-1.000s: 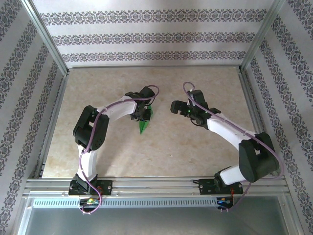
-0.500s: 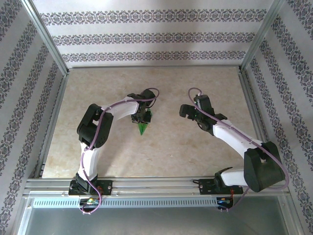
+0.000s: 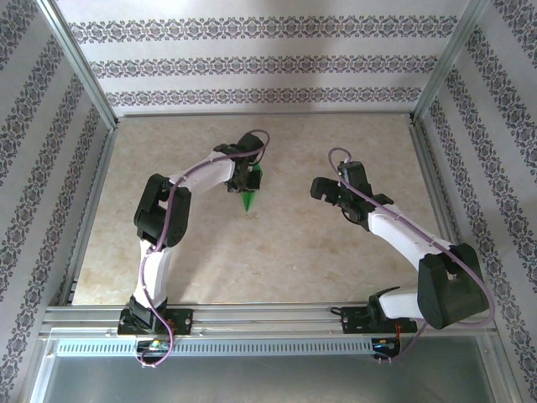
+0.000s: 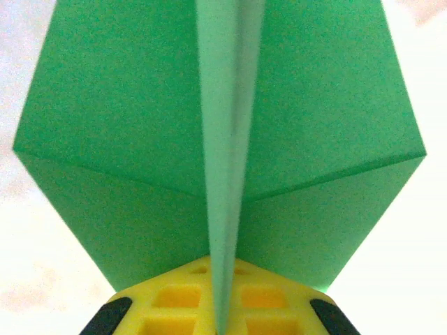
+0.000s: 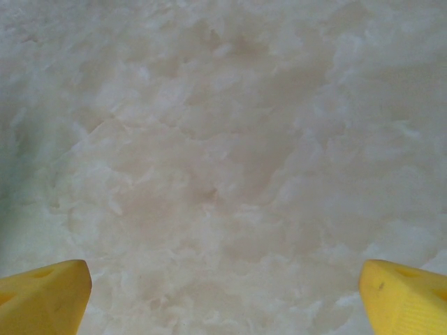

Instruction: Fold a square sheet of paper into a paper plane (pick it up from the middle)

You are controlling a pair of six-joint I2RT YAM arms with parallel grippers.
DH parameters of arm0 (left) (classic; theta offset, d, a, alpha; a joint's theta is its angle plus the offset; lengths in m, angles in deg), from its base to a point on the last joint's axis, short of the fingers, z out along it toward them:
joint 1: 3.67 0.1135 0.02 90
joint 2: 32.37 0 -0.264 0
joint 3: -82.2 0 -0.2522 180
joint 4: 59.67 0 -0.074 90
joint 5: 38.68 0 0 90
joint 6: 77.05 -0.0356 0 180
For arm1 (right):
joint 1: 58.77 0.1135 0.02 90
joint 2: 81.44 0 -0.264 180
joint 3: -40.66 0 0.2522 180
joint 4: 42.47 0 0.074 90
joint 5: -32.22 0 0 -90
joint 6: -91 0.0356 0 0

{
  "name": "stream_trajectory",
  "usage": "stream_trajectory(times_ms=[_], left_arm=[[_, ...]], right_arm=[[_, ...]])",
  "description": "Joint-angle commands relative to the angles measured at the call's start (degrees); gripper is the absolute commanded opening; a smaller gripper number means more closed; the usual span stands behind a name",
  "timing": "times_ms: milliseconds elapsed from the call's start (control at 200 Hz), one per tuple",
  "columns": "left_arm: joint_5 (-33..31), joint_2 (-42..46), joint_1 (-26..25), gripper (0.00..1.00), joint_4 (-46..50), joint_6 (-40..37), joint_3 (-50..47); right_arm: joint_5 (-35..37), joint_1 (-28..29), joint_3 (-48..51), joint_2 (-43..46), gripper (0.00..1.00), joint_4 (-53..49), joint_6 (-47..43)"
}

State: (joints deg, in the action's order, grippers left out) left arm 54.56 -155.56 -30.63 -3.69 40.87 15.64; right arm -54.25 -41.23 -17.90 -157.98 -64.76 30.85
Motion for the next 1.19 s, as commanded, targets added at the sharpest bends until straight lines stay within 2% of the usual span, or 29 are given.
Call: stream_trajectory(times_ms=[0, 280, 400, 610, 829, 1189], left_arm=[[0.5, -5.8, 2.1, 0.09, 3.9, -1.8, 8.9], [-0.8, -21.5, 2.9, 0.09, 16.6, -0.7, 35.0], [-1.7, -25.8, 2.9, 0.09, 21.4, -1.1, 42.1], [-4.1, -26.4, 3.8, 0.09, 23.8, -1.8, 42.6], [-3.7, -27.0, 3.9, 0.10, 24.3, -2.7, 41.9], [-2.8, -28.8, 3.8, 0.22, 23.7, -3.7, 40.7]], right_arm=[[-1.1, -0.7, 0.5, 1.2, 0.98, 0.3, 0.7], [-2.9, -1.1, 0.4, 1.3, 0.98, 0.3, 1.6], [-3.5, -1.2, 0.3, 1.2, 0.98, 0.4, 1.9], [-4.5, -1.2, 0.3, 0.7, 0.98, 0.7, 2.4], [-4.8, -1.2, 0.6, 0.4, 0.98, 1.1, 3.1], [-5.2, -1.1, 1.3, 1.2, 0.98, 1.0, 3.4]])
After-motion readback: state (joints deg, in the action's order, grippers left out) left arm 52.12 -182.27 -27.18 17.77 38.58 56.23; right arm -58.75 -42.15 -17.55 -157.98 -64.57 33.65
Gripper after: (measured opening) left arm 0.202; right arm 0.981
